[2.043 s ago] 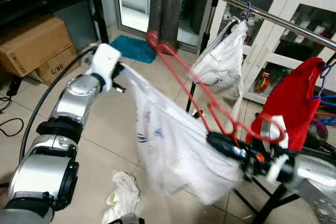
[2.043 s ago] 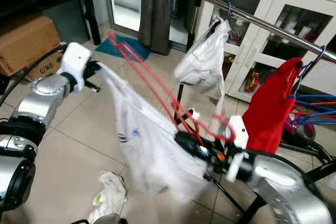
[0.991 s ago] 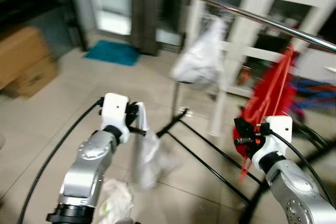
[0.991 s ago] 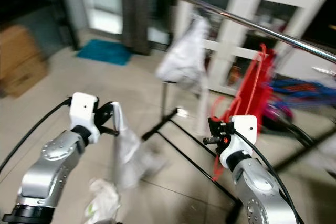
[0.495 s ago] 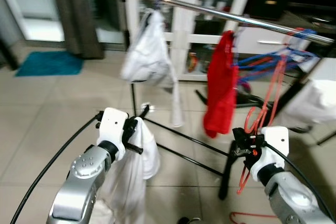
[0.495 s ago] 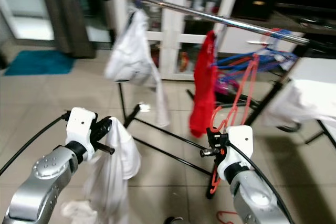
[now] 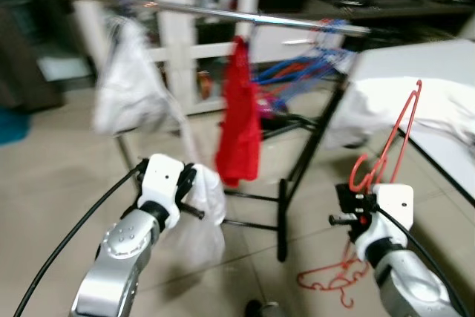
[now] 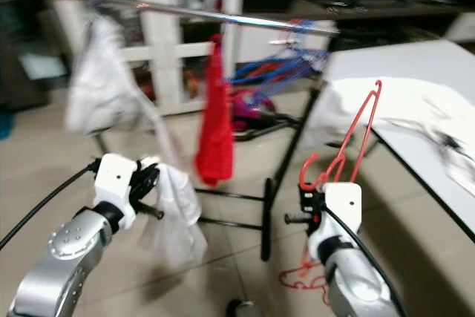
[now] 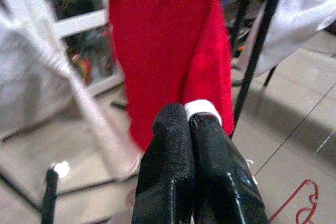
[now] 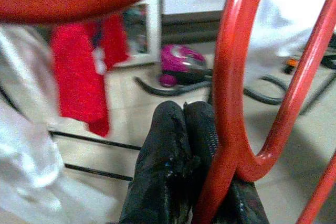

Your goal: Hang hanger

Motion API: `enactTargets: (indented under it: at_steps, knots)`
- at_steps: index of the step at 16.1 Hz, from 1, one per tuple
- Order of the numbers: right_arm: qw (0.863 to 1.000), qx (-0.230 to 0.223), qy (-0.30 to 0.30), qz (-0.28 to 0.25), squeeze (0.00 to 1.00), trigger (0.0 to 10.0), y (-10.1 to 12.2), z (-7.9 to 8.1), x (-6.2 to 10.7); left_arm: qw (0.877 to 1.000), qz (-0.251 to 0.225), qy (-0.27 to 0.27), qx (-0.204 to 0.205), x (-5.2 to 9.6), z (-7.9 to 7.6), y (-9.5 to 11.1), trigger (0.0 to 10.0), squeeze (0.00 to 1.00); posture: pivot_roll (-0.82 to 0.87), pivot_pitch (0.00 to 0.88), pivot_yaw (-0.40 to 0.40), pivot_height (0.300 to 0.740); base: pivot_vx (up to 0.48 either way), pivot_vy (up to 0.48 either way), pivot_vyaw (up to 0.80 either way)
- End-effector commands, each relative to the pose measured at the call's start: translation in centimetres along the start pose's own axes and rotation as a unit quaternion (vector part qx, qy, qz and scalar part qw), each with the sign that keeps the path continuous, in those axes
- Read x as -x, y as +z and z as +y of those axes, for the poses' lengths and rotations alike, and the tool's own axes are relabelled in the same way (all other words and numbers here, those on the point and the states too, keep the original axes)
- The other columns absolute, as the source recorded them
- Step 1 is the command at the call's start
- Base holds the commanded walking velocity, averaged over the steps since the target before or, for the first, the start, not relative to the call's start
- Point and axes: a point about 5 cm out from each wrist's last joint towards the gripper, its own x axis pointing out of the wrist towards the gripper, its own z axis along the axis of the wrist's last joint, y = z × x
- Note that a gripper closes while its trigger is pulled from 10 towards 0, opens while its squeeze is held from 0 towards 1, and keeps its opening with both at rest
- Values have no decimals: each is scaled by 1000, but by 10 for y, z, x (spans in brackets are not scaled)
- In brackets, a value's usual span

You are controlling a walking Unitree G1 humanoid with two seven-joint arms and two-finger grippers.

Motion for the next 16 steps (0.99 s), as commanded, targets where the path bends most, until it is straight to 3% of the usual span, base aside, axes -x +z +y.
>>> enactTargets:
  at_steps: [1,6,13,16]
  knots:
    - [1000,8,0,-5,0,10000,4,1,-1,1000,-23,3,-9,1,0,8,10000,0,-8,0,-41,740,0,0,-788]
    - [1000,-11,-1,-6,0,10000,8,2,-6,999,-25,21,-10,1,6,8,10000,0,-1,0,-51,740,0,0,-788]
    - [1000,-3,-9,0,0,10000,7,1,-7,999,-27,18,-13,-1,9,10,10000,0,-1,0,-36,740,0,0,-788]
    - [1000,6,-20,0,0,10000,8,-1,-8,999,-28,32,5,-3,14,11,10000,0,-8,0,-31,740,0,0,-788]
